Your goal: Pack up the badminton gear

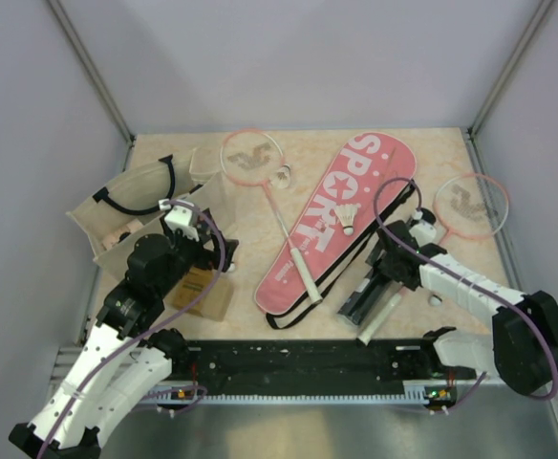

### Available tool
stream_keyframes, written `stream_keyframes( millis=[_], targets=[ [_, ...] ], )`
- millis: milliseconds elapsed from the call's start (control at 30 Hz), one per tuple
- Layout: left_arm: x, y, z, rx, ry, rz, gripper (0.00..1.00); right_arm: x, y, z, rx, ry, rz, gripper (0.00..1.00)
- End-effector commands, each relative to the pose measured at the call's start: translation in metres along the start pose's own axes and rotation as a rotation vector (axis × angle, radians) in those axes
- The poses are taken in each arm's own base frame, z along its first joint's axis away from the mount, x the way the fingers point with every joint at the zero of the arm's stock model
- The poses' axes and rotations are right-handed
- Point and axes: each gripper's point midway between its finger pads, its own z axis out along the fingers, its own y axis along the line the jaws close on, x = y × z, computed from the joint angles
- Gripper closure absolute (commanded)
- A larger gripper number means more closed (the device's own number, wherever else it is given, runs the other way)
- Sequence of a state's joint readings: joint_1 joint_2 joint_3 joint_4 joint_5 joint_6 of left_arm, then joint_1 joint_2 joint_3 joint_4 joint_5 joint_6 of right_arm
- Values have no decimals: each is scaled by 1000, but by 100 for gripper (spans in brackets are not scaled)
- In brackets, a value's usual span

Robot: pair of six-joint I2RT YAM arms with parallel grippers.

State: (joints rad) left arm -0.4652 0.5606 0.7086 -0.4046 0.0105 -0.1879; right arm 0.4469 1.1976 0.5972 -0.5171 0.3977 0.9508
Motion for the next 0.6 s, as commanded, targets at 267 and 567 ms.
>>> stream_keyframes(
  millis=[267,567],
  targets=[
    [-7,-7,0,42,-36,14,1,-33,15,-5,-83,-137,6,41],
    [-11,-13,-4,73,-57,3,3,-47,23,-30,-177,-188,53,52]
  ],
)
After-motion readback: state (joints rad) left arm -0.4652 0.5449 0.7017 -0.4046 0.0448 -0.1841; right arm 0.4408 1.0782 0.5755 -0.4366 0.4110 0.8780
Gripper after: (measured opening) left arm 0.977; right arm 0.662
